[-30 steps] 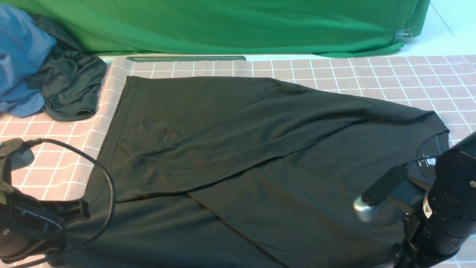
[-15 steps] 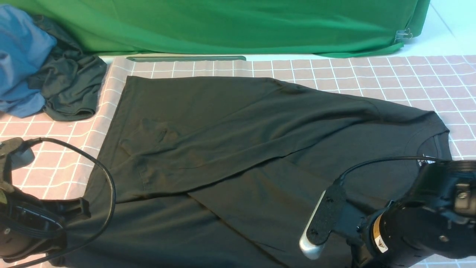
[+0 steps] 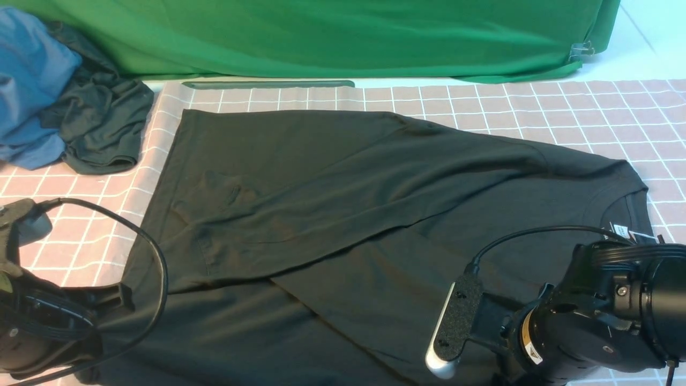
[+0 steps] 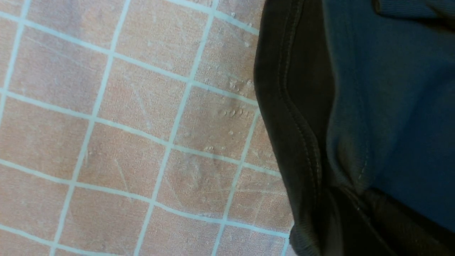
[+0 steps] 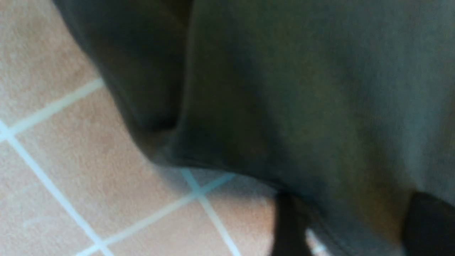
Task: Fold a long-sleeved shirt over a pink coffee tablecloth.
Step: 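Grasp the near edge of the shirt at its hem and shoulder corners, then fold the black garment in half by bringing its near edge over to the far edge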
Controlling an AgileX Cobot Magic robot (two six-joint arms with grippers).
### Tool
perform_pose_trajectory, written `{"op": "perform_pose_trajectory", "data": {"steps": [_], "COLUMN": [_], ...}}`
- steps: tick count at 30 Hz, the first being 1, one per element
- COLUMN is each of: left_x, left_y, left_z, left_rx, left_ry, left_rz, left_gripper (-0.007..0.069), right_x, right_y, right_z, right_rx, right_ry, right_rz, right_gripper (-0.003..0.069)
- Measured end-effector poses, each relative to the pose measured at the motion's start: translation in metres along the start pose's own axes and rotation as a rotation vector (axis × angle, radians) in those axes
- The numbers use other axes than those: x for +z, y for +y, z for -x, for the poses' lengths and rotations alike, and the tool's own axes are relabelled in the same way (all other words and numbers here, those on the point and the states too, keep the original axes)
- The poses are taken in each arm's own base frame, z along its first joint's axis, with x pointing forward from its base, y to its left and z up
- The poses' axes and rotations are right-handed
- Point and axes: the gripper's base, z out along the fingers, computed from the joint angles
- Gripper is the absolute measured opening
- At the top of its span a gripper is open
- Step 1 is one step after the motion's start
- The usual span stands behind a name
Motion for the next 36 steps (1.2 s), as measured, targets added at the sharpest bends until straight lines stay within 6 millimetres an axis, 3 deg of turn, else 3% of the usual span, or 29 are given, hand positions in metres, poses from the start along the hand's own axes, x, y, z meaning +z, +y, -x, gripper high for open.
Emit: {"op": "perform_pose_trajectory", "data": {"steps": [2,7,16,22,29,36], "left_x": [0.000,0.000,-0.021,-0.029,-0.015,0.007], "left_y": [-0.001,-0.004,-0.014,-0.024,-0.051,-0.062], "left_z": [0.000,0.000,0.019,0.043,0.099,0.171], "left_rx": [-0.010,-0.041,-0.150,-0.192,-0.233,-0.300], "left_ry": [0.003,0.004,-0.091,-0.143,-0.170,-0.201], "left_rz": [-0.013,-0.043,-0.109,-0.142,-0.183,-0.181], "left_gripper": [0.0030,0.0030,0.0030,0.0030,0.0030,0.0030], "right_x": [0.000,-0.001,-0.027,-0.046,-0.064,-0.047], "right_y": [0.000,0.000,-0.013,-0.052,-0.116,-0.170], "right_z": [0.000,-0.001,-0.002,0.003,0.013,0.030], "right_rx": [-0.001,-0.037,-0.001,0.118,0.284,0.380], "right_ry": [-0.004,0.008,-0.021,-0.067,-0.169,-0.133], "right_rz": [-0.001,0.001,-0.030,-0.067,-0.081,-0.070], "right_gripper": [0.0258,0.0068,0.0066,0.0066,0.0066,0.0066]}}
